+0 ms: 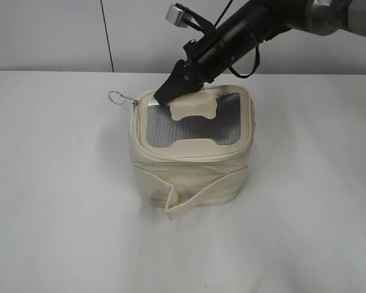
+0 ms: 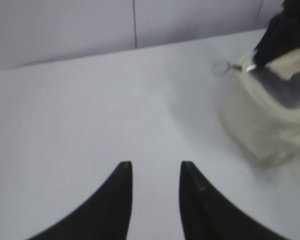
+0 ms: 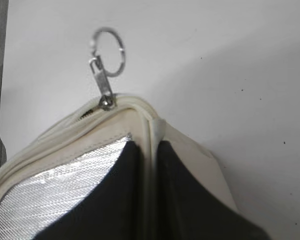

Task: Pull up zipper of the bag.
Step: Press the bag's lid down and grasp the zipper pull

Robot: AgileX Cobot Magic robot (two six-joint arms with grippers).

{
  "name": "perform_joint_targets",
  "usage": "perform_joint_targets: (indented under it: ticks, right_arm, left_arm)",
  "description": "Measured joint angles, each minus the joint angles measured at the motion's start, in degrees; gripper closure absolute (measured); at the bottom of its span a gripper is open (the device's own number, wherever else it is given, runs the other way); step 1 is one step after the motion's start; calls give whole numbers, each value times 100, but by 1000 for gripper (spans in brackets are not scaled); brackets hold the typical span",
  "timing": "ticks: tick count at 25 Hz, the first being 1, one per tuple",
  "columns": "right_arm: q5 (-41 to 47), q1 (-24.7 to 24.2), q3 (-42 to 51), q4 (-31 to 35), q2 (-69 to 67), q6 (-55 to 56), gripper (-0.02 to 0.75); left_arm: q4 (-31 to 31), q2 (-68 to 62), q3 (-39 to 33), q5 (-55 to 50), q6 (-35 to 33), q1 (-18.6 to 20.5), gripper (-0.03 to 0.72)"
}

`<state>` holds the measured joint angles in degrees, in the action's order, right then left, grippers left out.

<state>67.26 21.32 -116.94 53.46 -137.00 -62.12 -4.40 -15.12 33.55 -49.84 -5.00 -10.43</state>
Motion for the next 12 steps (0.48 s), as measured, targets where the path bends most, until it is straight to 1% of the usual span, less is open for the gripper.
perform_joint_targets:
  ticks: [2, 4, 7, 8, 10, 12]
  right_arm:
    - [7, 4, -20, -27, 0, 0, 655]
    - [35, 4, -85, -59, -19, 0, 655]
    - [113, 18, -200, -135, -40, 13, 656]
    - [203, 26, -223, -157, -39, 19, 656]
    - [212, 33, -268, -195, -39, 76, 658]
    - [217, 33, -280, -207, -46, 127, 657]
  left_arm:
    - [-481, -734, 181, 782, -409, 0, 427]
    - [-1082, -1573, 329, 1447, -1011, 0, 391]
    - [-2277, -3162, 657, 1977, -2407, 0, 302]
    - [-2710, -3842, 804, 2063, -2998, 0, 276]
    - [-3433, -4785, 1106, 2075, -4118, 0, 247]
    - [-4100, -5687, 1471, 2068, -4984, 0, 237]
